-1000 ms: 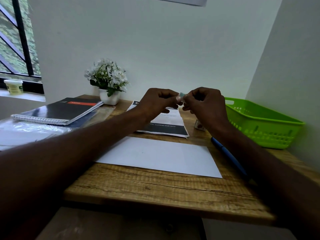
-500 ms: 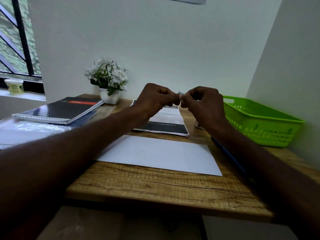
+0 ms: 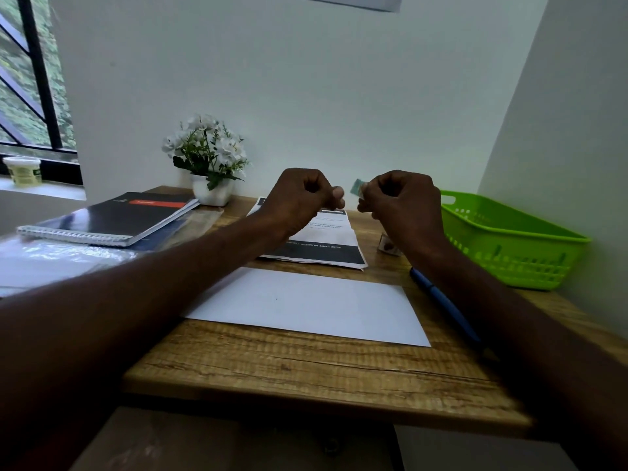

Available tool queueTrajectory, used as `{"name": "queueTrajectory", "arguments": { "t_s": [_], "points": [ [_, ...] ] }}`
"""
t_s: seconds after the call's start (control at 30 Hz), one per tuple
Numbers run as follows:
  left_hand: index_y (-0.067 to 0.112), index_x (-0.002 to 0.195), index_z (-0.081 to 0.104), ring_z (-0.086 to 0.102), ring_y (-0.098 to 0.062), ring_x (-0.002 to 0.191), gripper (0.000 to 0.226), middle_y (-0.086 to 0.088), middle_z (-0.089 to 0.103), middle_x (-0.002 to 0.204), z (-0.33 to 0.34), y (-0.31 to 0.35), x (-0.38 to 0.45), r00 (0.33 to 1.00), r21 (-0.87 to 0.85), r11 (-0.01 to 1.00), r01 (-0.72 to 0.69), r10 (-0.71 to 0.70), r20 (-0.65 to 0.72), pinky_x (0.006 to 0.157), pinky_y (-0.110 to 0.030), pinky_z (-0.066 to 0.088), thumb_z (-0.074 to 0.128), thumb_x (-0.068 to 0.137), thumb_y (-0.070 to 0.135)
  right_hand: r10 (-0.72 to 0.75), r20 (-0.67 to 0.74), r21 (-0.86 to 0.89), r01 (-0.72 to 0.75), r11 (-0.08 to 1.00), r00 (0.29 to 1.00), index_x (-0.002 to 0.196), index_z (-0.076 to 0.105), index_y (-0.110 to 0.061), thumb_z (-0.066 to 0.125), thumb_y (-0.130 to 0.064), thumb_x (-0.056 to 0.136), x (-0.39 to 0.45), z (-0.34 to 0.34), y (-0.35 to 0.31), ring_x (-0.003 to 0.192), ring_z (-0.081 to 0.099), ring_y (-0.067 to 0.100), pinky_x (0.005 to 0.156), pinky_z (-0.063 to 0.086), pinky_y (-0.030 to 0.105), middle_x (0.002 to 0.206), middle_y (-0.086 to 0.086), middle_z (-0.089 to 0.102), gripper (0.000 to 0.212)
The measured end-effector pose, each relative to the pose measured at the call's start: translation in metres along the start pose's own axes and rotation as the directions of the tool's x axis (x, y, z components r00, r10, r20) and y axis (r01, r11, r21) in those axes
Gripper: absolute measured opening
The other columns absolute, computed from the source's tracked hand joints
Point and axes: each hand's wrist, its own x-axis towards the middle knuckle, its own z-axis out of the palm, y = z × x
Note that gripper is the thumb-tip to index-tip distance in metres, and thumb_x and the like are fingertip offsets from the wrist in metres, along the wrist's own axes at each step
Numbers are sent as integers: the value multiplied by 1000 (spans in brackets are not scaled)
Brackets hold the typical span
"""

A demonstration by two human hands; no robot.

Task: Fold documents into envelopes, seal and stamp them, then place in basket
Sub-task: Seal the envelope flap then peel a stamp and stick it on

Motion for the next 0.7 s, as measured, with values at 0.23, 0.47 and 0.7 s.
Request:
{"name": "queueTrajectory", "arguments": {
  "t_s": [0.23, 0.47, 0.7],
  "points": [
    [15, 119, 75, 75, -21, 101, 26, -8, 78, 108, 1, 6, 0, 995, -137, 988, 71, -60, 79, 90, -36, 55, 72, 95, 27, -5, 76, 15, 4, 1000, 997, 76, 76, -21, 70, -35, 84, -1, 3, -1, 74, 76, 14, 79, 61, 49, 70, -4, 76, 17],
    [12, 103, 81, 76, -21, 98, 20, -6, 80, 99, -2, 11, -5, 987, -160, 974, 158, -152, 49, 96, -40, 51, 79, 86, 23, -18, 120, 36, 14, 999, 993, 75, 76, -20, 72, -32, 87, -3, 3, -2, 73, 77, 12, 82, 61, 50, 68, -3, 76, 17],
    [1, 89, 78, 76, -20, 83, 25, -11, 79, 85, -1, 19, -7, 981, -159, 970, 185, -192, -31, 58, -17, 49, 87, 78, 22, 20, 110, 28, -24, 999, 994, 72, 73, -21, 67, -26, 86, -4, 8, -2, 72, 77, 13, 82, 61, 49, 65, -3, 75, 16]
  ]
}}
